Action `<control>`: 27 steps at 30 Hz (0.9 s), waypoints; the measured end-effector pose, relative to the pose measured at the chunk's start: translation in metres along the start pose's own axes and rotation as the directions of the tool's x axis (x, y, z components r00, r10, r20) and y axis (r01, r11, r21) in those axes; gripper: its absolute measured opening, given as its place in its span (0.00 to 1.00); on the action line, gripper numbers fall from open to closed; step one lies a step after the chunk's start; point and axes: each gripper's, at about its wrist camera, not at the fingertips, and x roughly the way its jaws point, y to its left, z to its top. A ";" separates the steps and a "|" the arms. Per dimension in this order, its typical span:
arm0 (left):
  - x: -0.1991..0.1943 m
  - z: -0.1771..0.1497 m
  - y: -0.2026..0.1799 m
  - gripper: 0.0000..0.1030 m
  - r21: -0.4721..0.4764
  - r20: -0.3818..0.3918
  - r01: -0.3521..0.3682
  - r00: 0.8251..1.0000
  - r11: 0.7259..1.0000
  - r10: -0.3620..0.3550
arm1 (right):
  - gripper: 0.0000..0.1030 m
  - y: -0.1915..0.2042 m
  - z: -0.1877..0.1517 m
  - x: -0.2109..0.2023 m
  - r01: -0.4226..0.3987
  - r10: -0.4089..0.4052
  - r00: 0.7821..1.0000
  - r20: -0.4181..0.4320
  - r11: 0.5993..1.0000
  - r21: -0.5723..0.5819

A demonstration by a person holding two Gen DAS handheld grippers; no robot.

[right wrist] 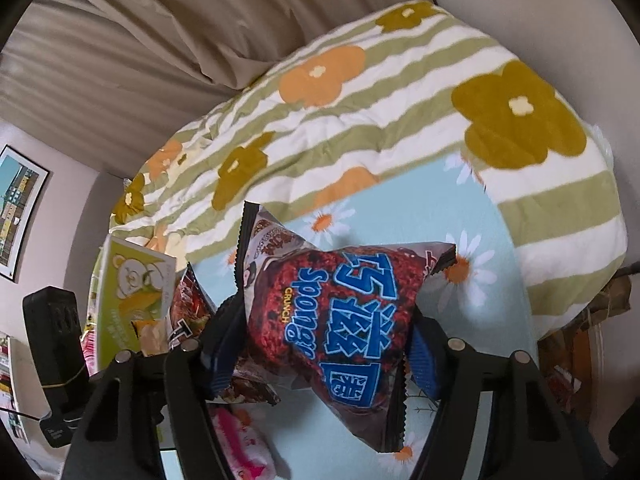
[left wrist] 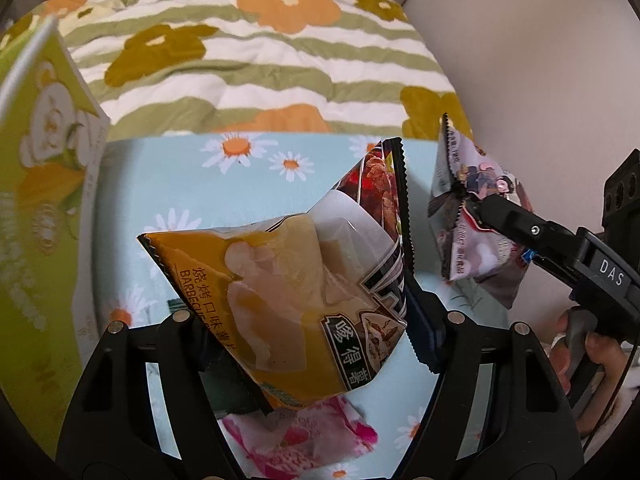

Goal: Organize snacks
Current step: 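Carry both bags over the box and open both tools to drop them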

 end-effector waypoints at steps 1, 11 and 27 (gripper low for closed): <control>-0.006 0.001 -0.002 0.69 -0.003 0.010 0.000 1.000 1.000 0.000 | 0.64 0.003 0.001 -0.004 -0.002 0.002 1.000 0.006 1.000 -0.008; -0.124 0.009 0.004 0.69 -0.046 0.205 -0.038 0.978 0.998 0.046 | 0.64 0.073 0.026 -0.066 -0.063 0.074 0.996 0.055 0.984 -0.169; -0.262 -0.011 0.169 0.69 -0.196 0.328 -0.114 0.928 0.974 0.174 | 0.65 0.251 -0.003 -0.053 -0.180 0.209 0.977 0.044 0.915 -0.361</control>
